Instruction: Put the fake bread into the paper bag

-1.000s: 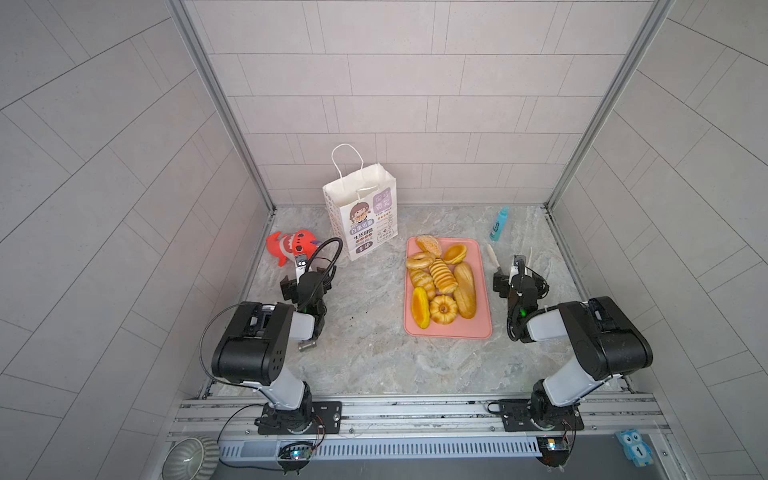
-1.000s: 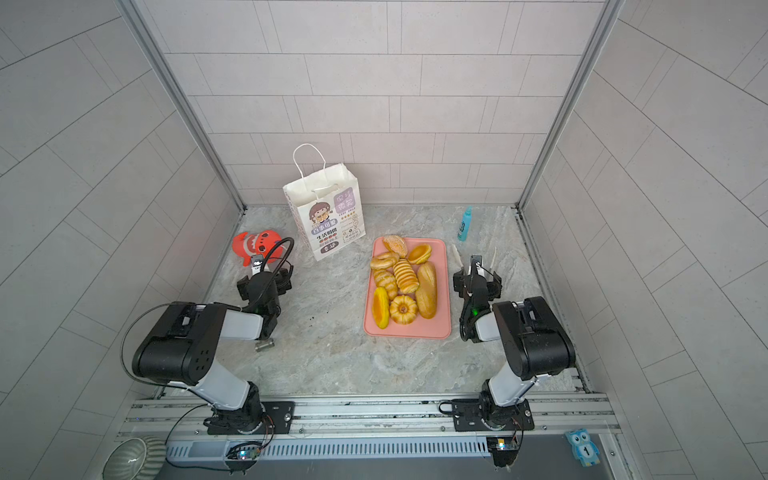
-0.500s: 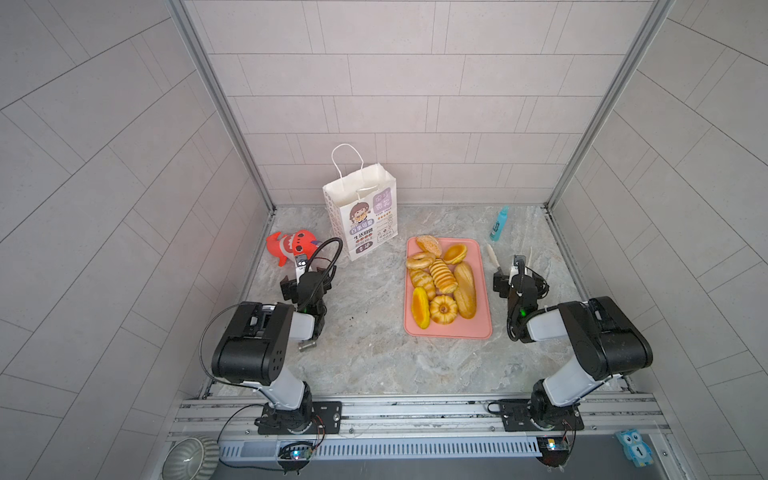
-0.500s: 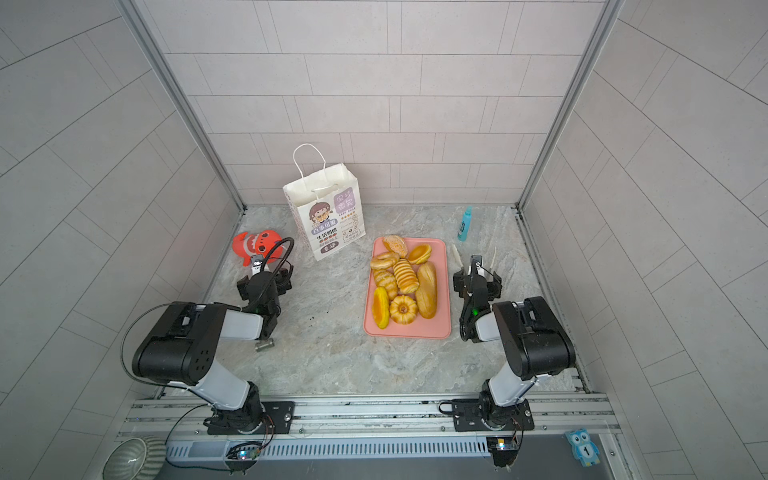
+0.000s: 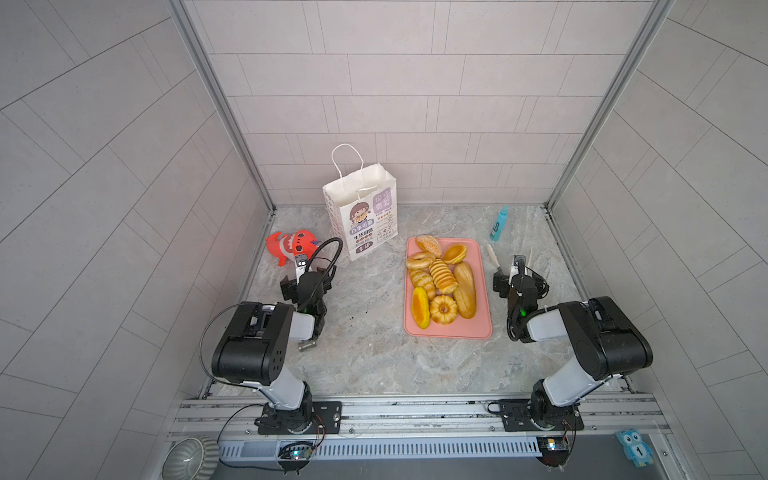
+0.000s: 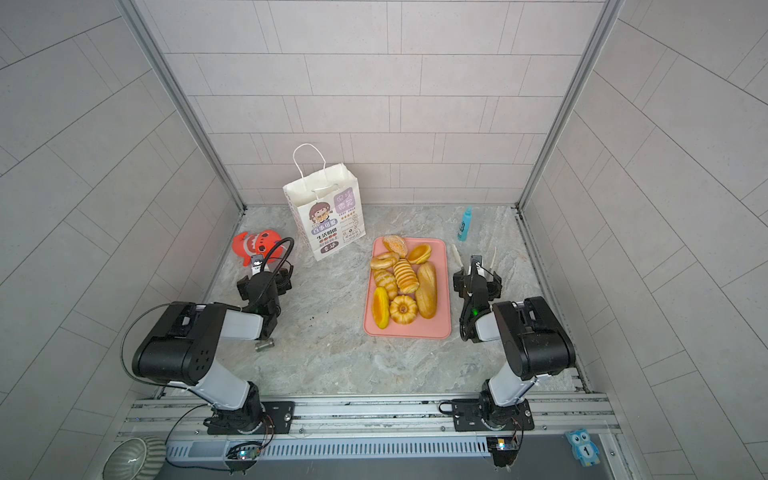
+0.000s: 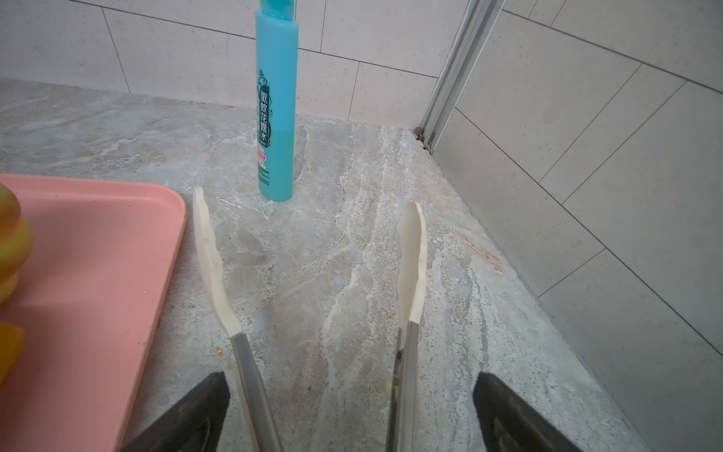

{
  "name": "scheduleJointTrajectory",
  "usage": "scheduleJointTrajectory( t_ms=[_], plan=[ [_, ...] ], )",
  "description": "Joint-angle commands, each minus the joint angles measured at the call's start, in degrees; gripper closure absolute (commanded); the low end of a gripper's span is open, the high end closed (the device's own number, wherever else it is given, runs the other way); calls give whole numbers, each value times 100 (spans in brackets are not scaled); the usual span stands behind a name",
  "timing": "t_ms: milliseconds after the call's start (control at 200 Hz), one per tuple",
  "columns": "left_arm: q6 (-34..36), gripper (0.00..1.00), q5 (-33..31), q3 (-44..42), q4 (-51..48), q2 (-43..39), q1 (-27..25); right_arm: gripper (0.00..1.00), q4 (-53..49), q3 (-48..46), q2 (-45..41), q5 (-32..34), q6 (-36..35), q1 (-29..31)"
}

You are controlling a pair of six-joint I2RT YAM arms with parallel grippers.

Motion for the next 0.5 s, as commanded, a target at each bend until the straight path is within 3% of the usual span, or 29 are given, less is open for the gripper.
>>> scheduleJointTrajectory(
  t_ms=[0, 365, 490],
  plan=[
    [5, 0, 18, 2, 131, -33, -35, 1, 122, 1, -100, 87, 16, 8],
    [-38, 0, -95, -58, -90, -459, -28, 1, 467, -325, -418, 266, 226, -70],
    [-104, 0, -240, 90, -850, -1000, -25, 1, 349, -447, -805, 398, 232, -62]
  ],
)
